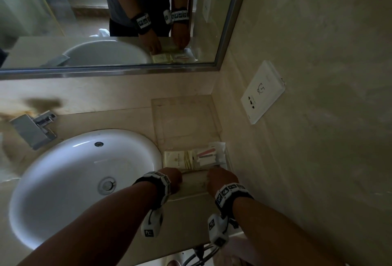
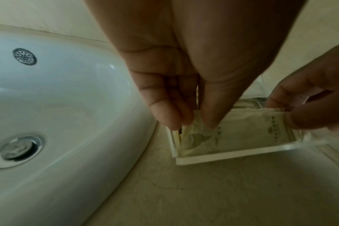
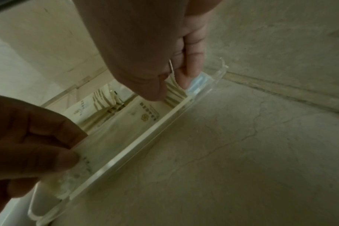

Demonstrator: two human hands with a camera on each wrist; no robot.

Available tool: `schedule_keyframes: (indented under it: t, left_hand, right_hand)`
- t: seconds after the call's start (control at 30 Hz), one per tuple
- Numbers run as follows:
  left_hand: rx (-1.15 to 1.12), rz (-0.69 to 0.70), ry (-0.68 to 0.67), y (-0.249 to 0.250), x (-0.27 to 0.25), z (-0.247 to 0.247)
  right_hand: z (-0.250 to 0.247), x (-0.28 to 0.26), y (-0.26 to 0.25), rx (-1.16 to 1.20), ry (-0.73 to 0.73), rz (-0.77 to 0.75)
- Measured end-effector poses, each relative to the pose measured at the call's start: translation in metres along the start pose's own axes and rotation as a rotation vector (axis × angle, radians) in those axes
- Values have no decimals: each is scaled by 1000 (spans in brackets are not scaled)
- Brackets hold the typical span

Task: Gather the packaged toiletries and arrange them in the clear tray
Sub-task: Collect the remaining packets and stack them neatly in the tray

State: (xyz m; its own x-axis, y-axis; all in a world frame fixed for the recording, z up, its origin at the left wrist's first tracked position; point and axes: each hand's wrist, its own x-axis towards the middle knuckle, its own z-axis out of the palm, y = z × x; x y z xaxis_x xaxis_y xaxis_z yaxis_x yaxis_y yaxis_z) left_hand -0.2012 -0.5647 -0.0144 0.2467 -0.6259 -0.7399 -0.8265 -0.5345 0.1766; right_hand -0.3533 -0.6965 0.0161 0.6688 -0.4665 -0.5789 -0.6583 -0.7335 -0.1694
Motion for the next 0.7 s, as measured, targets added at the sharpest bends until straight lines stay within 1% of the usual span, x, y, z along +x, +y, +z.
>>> schedule_keyframes:
  t: [0.2,0.27,0.37,0.43,0.5,0.53,0.57,0.6,0.63,0.7]
  left_hand:
    - [-37,-29,16,2,-4,2]
    - [-67,-42,-16,0,-6,3]
    - [-48,-54,-9,-2,-9,1]
    - [16,-11,-6,-2,-18,-6]
    - [1,-13,14,-2,-20,-9]
    - [-9,-39,14,-1,-22,-12]
    - [38,-32,30,0,-25,-14]
    - [-11,-86,17,6,-36,-19]
    - [14,-86,14,6,-36,-17]
    - [-28,-80,-5,11,-42,-14]
  right_hand:
    - [-1,-2,-4,-68,23,0]
    - [2,-5,-4,-84,40,-6]
    - [9,-9,-3,-111,81,-28]
    - [10,-10,-4,-159,100,-48]
    - [9,-10,-6,-167,67,-90]
    - [9,-10,-7,-167,23,-122]
    - [7,-11,-8,-175,-29,-146]
    - [7,-12,-9,-180,-73,-167]
    - [7,-14,-11,-197,-89,-177]
    - [7,-13,-12,-226,-97,-188]
